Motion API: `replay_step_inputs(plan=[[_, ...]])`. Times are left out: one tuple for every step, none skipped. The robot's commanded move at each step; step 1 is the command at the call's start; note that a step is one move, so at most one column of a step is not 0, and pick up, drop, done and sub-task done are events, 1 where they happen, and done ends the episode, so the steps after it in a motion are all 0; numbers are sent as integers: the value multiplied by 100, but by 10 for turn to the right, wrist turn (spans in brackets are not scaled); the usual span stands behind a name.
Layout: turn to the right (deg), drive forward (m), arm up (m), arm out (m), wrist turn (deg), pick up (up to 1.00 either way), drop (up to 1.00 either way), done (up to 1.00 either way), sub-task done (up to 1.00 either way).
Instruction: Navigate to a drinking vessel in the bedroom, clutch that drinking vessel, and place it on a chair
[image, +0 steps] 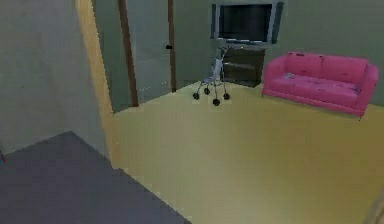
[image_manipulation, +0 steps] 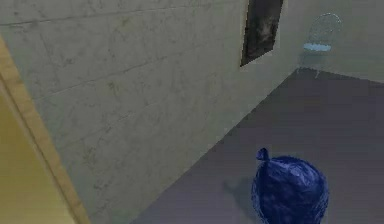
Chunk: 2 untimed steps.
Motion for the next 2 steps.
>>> replay_step_inputs(plan=[[0, 75, 0, 0, 0, 0, 0, 0, 0], [330, 0, 0, 0, 0, 0, 0, 0, 0]])
